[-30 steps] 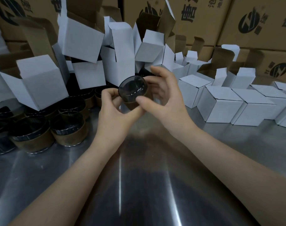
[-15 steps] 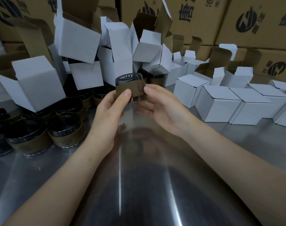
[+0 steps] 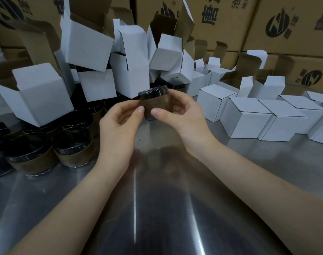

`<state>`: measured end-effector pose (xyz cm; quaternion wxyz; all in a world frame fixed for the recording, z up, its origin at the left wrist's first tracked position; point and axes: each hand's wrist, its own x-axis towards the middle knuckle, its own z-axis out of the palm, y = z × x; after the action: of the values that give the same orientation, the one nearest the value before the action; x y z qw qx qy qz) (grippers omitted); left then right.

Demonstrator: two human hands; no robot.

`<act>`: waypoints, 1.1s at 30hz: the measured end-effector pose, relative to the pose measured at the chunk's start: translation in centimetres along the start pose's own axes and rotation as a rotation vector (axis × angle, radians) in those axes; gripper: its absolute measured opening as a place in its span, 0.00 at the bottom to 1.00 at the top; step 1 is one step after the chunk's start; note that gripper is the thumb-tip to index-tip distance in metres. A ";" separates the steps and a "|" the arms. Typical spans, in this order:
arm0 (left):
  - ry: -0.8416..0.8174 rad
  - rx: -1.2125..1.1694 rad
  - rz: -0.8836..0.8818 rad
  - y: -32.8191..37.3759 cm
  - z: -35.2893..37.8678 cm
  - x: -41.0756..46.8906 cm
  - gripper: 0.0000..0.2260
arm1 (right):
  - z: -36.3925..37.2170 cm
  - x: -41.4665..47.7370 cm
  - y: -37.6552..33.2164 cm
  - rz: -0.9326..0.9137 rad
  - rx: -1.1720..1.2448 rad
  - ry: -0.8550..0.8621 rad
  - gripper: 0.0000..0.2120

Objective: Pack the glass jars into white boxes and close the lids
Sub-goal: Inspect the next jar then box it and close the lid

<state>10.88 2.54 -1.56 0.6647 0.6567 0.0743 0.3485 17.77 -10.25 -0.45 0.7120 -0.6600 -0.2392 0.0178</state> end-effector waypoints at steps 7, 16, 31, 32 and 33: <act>-0.161 -0.226 -0.121 0.4 0.0 -0.2 0.17 | 0.5 -0.5 0.0 -0.180 -0.083 -0.048 0.19; -0.178 -0.412 -0.195 1.0 -0.2 0.3 0.16 | 0.9 -0.7 -0.5 -0.159 0.041 -0.061 0.15; -0.328 -0.624 -0.455 1.4 -0.3 0.0 0.23 | -1.0 0.7 -0.2 0.190 0.359 -0.313 0.34; -0.334 -0.621 -0.468 1.4 -0.3 0.0 0.24 | -1.0 0.7 -0.1 0.182 0.374 -0.328 0.34; -0.339 -0.615 -0.481 1.4 -0.2 0.0 0.25 | -1.0 0.7 -0.2 0.175 0.386 -0.344 0.35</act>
<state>10.29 2.61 -0.33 0.8948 0.4397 0.0076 0.0767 18.69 -11.00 -0.07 0.7692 -0.5174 -0.2910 0.2366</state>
